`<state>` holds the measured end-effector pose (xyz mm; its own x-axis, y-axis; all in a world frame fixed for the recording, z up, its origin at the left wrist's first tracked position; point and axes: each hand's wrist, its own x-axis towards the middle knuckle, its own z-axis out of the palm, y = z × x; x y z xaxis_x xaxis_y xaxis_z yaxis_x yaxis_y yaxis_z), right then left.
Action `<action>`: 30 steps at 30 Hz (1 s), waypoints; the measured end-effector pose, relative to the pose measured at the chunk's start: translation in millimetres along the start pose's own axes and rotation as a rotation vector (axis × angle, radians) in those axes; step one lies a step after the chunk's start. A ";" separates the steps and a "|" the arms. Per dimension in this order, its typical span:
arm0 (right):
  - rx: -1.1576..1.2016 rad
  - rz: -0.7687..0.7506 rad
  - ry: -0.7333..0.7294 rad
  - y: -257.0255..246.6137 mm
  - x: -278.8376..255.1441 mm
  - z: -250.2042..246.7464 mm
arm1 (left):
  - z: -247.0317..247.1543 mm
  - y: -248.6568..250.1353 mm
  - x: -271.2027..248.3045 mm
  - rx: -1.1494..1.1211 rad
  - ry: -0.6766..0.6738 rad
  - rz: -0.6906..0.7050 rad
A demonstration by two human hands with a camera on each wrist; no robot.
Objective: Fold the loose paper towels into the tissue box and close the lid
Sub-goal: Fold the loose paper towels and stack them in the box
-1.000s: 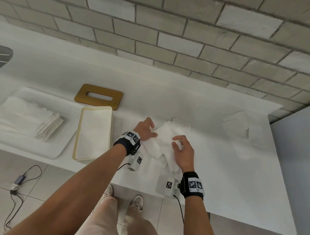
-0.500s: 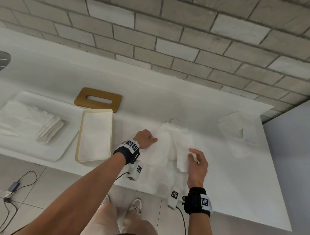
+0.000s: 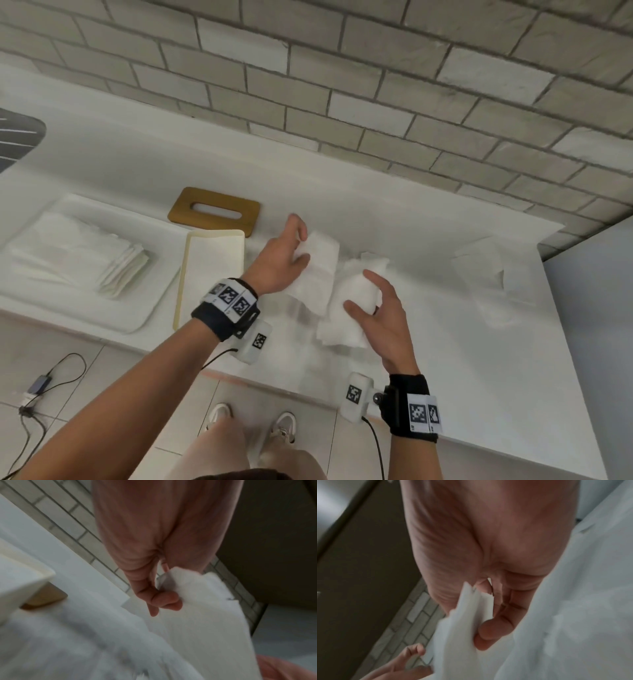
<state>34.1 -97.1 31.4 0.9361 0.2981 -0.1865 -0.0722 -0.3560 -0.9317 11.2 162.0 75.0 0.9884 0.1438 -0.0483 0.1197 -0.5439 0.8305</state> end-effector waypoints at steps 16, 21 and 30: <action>-0.247 -0.150 -0.443 -118.6 21.3 188.0 | -236.0 -49.3 -126.7 -0.244 0.523 0.034; -0.682 -0.136 -0.496 -100.7 31.0 226.0 | -243.4 -74.0 -139.1 -0.308 0.529 0.034; -0.637 -0.277 -0.318 -110.6 19.1 221.6 | -206.5 -79.3 -140.8 -0.614 0.403 0.007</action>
<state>-16.4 144.3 61.7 0.7400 0.6573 -0.1426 0.4539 -0.6445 -0.6153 -156.7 355.6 130.4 0.8640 0.4990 0.0673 -0.0767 -0.0016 0.9970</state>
